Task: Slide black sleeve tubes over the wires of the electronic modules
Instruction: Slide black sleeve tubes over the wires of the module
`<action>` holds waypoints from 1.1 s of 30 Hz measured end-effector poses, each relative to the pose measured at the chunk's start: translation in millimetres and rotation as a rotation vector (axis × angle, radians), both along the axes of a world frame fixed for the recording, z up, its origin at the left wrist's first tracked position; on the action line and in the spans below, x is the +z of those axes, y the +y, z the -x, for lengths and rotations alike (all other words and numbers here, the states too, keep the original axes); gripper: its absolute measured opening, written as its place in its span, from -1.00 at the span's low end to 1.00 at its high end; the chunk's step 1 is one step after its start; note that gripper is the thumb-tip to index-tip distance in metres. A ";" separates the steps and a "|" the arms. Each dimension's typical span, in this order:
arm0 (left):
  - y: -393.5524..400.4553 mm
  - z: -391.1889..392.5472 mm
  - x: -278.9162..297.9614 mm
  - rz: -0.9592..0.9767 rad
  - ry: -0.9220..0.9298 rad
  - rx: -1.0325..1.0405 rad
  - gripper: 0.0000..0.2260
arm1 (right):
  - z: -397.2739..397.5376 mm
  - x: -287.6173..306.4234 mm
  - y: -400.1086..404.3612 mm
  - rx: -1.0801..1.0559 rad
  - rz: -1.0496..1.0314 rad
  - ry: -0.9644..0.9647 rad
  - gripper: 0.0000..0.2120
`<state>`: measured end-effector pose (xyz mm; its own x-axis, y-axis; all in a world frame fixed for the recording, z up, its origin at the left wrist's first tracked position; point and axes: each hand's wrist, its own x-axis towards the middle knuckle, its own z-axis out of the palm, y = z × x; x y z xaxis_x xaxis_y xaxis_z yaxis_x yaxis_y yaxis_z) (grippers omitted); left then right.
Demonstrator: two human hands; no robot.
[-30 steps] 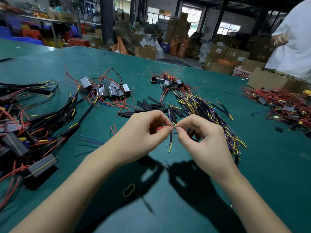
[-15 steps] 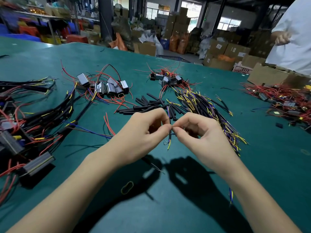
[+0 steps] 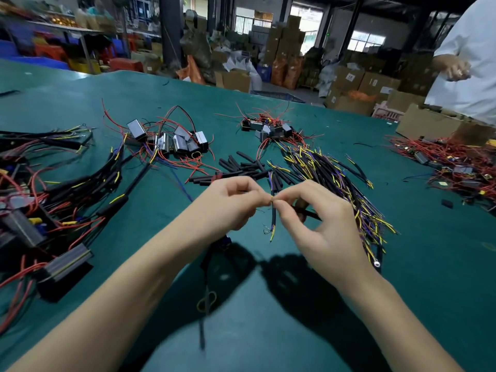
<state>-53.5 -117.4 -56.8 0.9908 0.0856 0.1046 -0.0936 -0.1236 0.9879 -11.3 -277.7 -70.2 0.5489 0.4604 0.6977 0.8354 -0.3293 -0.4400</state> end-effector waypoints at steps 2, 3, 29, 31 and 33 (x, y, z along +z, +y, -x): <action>-3.7 1.9 -2.3 -0.216 -0.164 0.039 -0.85 | -1.9 1.6 -1.4 0.026 -0.070 0.209 -0.91; -5.3 2.6 -3.8 -0.301 -0.227 0.048 -0.86 | -3.8 2.4 -1.7 0.049 -0.081 0.295 -0.91; 1.3 0.5 -4.6 -0.388 -0.189 0.031 -0.88 | -5.2 7.1 -8.6 0.115 0.013 0.451 -0.90; 1.7 0.7 -5.2 -0.406 -0.200 0.038 -0.87 | -5.6 6.8 -9.4 0.098 0.023 0.460 -0.90; 2.0 0.7 -6.0 -0.422 -0.200 0.039 -0.85 | -4.9 6.0 -9.3 0.066 0.045 0.419 -0.90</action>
<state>-54.2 -115.4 -62.8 0.9444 0.0315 0.3274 -0.2646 -0.5183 0.8132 -6.4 -287.0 -64.2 0.7491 0.5289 0.3989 0.6072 -0.3074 -0.7327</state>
